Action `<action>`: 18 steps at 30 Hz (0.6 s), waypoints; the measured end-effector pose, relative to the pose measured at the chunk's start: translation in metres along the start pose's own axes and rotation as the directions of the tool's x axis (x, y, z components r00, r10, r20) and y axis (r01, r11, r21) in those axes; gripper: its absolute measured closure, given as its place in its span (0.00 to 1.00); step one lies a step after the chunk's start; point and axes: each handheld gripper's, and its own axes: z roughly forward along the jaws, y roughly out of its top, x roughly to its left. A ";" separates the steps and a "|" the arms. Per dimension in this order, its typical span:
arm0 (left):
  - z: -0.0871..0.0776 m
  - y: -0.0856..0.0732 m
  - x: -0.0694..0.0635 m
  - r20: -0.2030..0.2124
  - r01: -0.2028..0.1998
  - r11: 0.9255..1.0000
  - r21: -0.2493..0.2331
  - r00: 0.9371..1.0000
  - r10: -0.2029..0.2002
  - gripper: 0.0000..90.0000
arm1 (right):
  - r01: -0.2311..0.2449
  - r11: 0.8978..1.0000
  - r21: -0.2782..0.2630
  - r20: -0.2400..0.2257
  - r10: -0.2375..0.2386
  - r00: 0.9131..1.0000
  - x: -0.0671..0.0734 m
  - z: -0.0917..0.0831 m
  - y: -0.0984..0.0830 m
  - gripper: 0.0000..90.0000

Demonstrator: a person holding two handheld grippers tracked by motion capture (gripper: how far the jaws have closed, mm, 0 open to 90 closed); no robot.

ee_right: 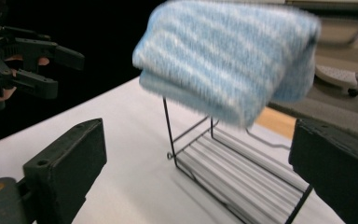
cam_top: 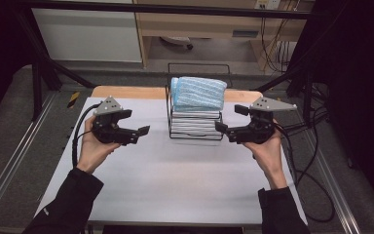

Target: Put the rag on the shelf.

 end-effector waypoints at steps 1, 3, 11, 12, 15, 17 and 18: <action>-0.001 -0.006 0.001 -0.001 0.003 1.000 0.004 1.000 -0.003 0.13 | -0.001 1.000 0.005 -0.002 0.001 1.000 -0.001 0.000 -0.006 0.04; -0.002 -0.021 0.003 0.006 0.015 1.000 0.007 1.000 -0.015 0.13 | -0.010 1.000 0.019 -0.005 0.010 1.000 -0.003 -0.001 -0.018 0.03; -0.001 -0.076 0.010 -0.002 0.045 0.998 0.040 0.999 -0.045 0.13 | -0.052 0.996 0.067 0.004 0.051 0.999 -0.017 0.000 -0.068 0.01; 0.000 -0.083 0.012 -0.003 0.046 0.998 0.045 0.999 -0.046 0.13 | -0.056 0.996 0.074 0.003 0.056 0.998 -0.018 0.001 -0.074 0.01; 0.000 -0.103 0.015 -0.019 0.050 0.997 0.064 0.999 -0.049 0.13 | -0.062 0.994 0.089 -0.002 0.062 0.998 -0.021 -0.001 -0.092 0.01; -0.001 -0.116 0.018 -0.021 0.057 0.996 0.072 0.998 -0.056 0.13 | -0.071 0.993 0.094 -0.009 0.073 0.997 -0.023 -0.002 -0.105 0.01; -0.001 -0.121 0.019 -0.021 0.063 0.995 0.077 0.998 -0.062 0.13 | -0.076 0.992 0.101 -0.010 0.077 0.997 -0.024 -0.003 -0.111 0.01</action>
